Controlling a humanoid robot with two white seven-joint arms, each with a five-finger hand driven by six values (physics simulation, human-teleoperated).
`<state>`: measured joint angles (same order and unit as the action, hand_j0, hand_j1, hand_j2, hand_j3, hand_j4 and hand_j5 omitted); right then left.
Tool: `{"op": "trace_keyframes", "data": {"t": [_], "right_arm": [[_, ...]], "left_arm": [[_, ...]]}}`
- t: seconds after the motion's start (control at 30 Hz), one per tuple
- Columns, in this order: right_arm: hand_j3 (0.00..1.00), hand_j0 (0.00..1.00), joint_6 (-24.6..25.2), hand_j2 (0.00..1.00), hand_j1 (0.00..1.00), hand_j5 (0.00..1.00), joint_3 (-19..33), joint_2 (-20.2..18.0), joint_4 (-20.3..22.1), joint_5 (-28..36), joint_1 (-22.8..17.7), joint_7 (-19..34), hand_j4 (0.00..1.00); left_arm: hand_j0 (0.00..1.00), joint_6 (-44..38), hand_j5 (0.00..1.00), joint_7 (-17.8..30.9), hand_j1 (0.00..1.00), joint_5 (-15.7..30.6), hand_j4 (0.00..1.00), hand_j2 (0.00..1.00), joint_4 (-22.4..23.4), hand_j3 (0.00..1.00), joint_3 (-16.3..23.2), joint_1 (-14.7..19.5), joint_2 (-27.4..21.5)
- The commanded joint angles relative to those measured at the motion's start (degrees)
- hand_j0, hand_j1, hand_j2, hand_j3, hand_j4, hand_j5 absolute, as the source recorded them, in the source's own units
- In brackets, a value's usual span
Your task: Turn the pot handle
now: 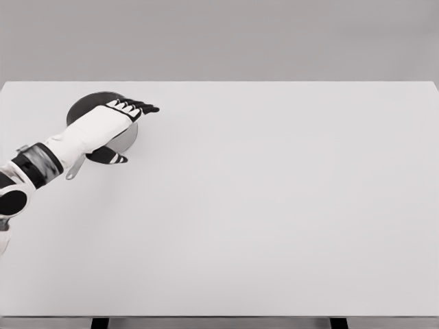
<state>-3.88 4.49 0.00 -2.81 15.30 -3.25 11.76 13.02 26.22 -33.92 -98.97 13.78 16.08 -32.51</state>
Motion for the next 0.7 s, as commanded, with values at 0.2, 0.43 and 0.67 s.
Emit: {"op": "trace_keyframes", "data": {"t": [0.2, 0.43, 0.67], "right_arm": [[1.0, 1.0, -0.07, 1.0, 1.0, 1.0, 0.0, 0.0, 0.0, -0.01, 0.0, 0.01, 1.0], [1.0, 1.0, 0.02, 1.0, 1.0, 1.0, 0.0, 0.0, 0.0, -0.01, 0.0, 0.01, 1.0], [1.0, 1.0, 0.02, 1.0, 1.0, 1.0, 0.0, 0.0, 0.0, -0.01, 0.0, 0.01, 1.0]], "left_arm": [[1.0, -0.45, 1.0, -0.21, 1.0, -2.38, 1.0, 1.0, 1.33, 1.0, 0.37, -0.88, 0.08], [1.0, -0.54, 1.0, -0.29, 1.0, -4.84, 1.0, 1.0, 2.38, 1.0, 0.19, -1.32, 0.25], [1.0, -0.54, 1.0, -0.38, 1.0, -4.84, 1.0, 1.0, 2.38, 1.0, -0.42, -2.02, -0.27]]}}
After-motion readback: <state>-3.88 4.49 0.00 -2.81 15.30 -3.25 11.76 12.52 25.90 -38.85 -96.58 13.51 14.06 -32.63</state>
